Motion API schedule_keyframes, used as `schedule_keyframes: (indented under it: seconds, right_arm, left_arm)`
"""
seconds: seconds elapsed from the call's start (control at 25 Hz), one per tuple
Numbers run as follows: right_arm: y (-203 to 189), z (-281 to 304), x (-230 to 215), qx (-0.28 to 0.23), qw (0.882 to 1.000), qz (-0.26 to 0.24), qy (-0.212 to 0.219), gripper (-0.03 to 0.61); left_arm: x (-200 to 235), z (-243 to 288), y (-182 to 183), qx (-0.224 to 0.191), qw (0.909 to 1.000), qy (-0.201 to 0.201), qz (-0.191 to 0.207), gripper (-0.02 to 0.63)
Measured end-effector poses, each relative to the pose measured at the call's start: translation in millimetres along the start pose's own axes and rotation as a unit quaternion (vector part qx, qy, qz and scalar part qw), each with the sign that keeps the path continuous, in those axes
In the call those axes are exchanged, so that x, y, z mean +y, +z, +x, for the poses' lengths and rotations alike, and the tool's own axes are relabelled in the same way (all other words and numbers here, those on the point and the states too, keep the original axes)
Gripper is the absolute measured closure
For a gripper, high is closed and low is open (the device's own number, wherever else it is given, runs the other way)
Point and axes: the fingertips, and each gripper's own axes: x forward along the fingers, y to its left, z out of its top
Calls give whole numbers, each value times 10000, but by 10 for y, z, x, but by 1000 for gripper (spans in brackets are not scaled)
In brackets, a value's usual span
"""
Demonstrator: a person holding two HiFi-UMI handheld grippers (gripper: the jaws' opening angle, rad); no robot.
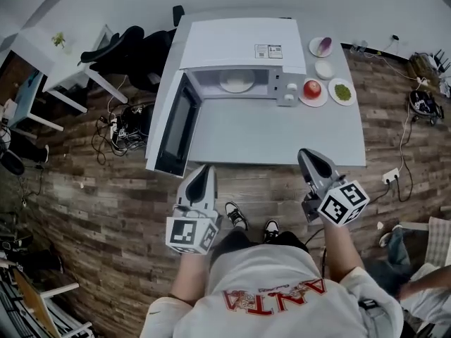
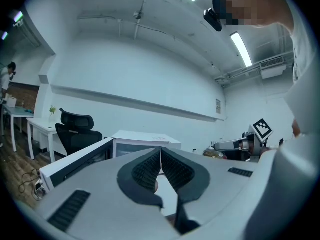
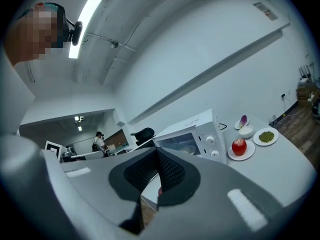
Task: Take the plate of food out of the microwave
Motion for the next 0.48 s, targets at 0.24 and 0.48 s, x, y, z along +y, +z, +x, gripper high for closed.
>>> schedule_keyframes:
  seconds: [0.24,0.48]
  right_arm:
    - [214,618,26,-159,9994,-106,-290,581]
    - [273,956,21,-149,9991,-120,-383,581]
  left_arm:
    - [384,523,-15,-27,9996,-283,-22,601]
    - [493,771,13,61,9980,-623,-119,601]
